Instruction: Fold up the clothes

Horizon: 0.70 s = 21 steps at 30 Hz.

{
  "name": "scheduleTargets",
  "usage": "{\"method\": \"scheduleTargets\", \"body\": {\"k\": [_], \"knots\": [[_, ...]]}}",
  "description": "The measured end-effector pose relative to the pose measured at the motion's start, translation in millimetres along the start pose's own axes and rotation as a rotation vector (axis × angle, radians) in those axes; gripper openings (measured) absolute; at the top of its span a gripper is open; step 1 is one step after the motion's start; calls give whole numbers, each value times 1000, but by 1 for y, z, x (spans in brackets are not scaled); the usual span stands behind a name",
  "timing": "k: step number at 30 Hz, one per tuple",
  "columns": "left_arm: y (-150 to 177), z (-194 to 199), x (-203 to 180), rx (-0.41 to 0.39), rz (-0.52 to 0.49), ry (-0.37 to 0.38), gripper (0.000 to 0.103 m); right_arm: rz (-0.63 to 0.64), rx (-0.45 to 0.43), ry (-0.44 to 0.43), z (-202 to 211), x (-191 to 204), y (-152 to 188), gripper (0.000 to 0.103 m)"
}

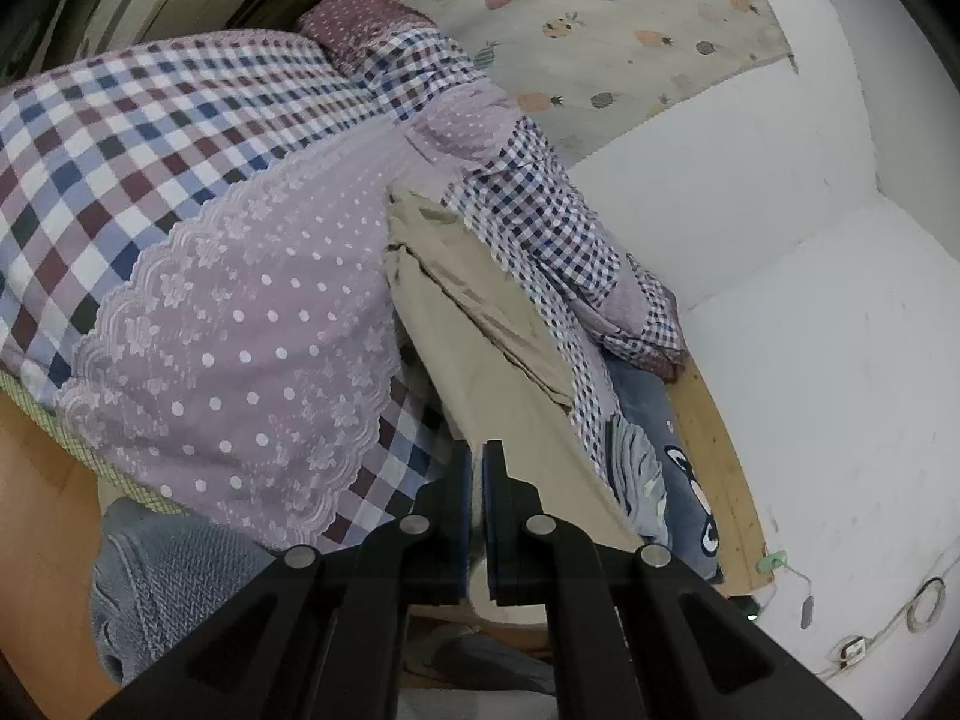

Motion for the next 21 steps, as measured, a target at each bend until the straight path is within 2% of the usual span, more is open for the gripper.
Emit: {"method": "scheduleTargets", "body": {"k": [3,8,21], "knots": [[-1,10,-7,-21,-20,4,2,-5,-117,-24,32,19,-10,4],[-1,26,-18,-56,-54,11,2,-42,-239,-104,58,41,-15,4],[4,110,-54,-121,-80,178,2,25,-438,-146,163,98,-17,4]]}}
Point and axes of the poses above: each gripper's, at about its wrist camera, not at the fingertips, and z roughly against the way its jaws point, x to its left, y to its underside, the point moved 1 cm from there along -z, roughly the way its jaws point, and after that the axes turned 14 degrees about -y, right-handed, at the moved point
